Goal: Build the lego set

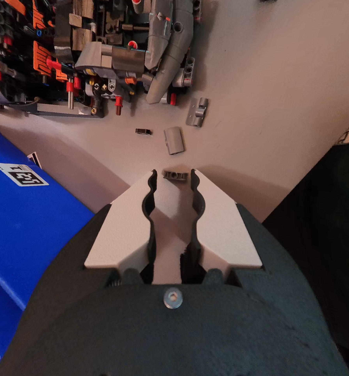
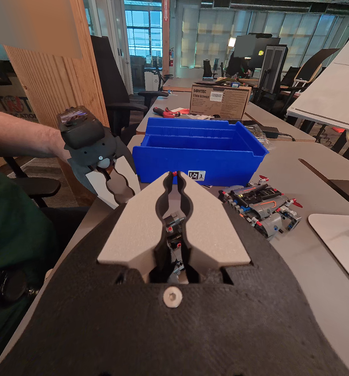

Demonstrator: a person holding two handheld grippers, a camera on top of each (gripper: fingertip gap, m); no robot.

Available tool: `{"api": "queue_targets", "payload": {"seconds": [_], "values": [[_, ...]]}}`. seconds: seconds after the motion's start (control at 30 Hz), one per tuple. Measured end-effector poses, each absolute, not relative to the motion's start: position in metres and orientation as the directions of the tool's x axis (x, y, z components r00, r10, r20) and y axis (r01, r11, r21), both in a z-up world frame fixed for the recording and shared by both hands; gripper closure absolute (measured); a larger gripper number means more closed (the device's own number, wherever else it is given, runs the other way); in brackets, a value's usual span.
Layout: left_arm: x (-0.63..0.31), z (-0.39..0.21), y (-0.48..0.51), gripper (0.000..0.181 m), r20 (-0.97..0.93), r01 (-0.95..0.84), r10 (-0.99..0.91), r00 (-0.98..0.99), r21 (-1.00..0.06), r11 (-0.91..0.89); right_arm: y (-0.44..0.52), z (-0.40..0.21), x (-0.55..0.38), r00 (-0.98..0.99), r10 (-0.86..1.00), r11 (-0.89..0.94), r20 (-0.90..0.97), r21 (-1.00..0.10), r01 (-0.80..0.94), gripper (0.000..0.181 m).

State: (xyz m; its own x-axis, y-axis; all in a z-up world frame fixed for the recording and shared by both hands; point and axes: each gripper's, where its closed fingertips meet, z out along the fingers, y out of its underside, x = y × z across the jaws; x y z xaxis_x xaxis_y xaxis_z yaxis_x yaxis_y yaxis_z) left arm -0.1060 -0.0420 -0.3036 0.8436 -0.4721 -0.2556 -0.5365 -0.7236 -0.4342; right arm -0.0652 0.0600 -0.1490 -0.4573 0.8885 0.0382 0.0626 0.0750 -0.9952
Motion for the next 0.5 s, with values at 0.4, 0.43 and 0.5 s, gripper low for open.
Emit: {"api": "queue_targets", "payload": {"seconds": [0.4, 0.43, 0.5], "values": [[-0.095, -0.303, -0.023, 0.153, -0.208, -0.515, -0.475, 0.855, -0.453, -0.728, 0.062, -0.151, -0.065, -0.455, 0.89, 0.079, 0.039, -0.994, 0.069, 0.179], [-0.095, -0.304, -0.021, 0.154, -0.199, -0.508, -0.473, 0.858, -0.454, -0.732, 0.062, -0.151, -0.065, -0.455, 0.89, 0.079, 0.039, -0.995, 0.068, 0.179], [-0.093, -0.306, -0.018, 0.157, -0.179, -0.495, -0.469, 0.865, -0.461, -0.736, 0.062, -0.151, -0.065, -0.455, 0.89, 0.077, 0.038, -0.995, 0.067, 0.179]]}}
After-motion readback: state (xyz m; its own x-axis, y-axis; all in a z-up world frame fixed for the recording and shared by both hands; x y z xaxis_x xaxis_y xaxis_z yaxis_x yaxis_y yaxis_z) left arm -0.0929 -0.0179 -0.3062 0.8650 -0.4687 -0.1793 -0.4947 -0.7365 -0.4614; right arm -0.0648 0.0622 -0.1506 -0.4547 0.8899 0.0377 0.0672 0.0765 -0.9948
